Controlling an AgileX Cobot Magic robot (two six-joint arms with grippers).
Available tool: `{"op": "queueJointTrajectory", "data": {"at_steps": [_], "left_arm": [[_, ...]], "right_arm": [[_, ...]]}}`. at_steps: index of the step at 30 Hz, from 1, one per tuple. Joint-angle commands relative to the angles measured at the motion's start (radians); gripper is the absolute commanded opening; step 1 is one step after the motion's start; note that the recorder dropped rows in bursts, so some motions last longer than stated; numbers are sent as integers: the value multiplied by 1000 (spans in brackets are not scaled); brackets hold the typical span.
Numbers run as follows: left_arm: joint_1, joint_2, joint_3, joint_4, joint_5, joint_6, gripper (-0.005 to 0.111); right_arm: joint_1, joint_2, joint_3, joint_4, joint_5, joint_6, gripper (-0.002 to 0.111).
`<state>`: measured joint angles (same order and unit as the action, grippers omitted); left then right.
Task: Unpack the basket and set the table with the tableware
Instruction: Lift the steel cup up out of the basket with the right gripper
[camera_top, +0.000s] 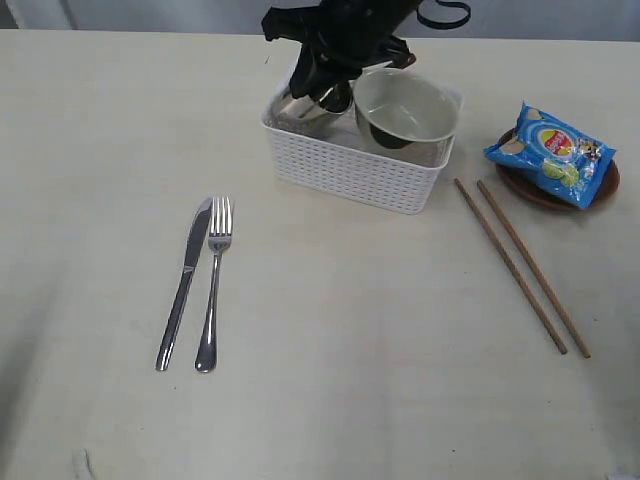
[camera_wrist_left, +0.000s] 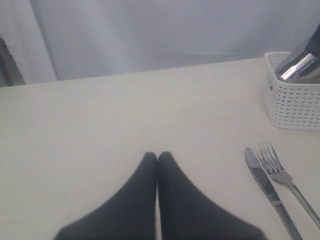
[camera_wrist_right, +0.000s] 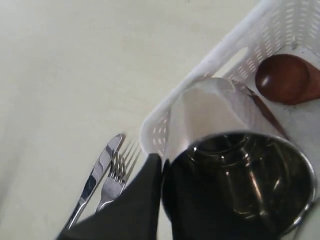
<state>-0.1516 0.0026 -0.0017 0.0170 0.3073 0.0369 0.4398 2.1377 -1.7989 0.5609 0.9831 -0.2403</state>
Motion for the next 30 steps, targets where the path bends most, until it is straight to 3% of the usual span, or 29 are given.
{"op": "queueJointTrajectory", "data": {"at_steps": [1,13,25,30], "left_arm": [[1,-3,2,-4,-8,-3,0],[1,-3,2,-4,-8,-3,0],[1,-3,2,-4,-8,-3,0],[1,-3,2,-4,-8,-3,0]], "right_arm": [[-7,-13,-2,14,-70,-24,-1],[-7,35,-2,14,19,-157,-1],[-7,9,-2,32,-12,-349,-1],[-7,-6,-2,107,31,-474,-1]]}}
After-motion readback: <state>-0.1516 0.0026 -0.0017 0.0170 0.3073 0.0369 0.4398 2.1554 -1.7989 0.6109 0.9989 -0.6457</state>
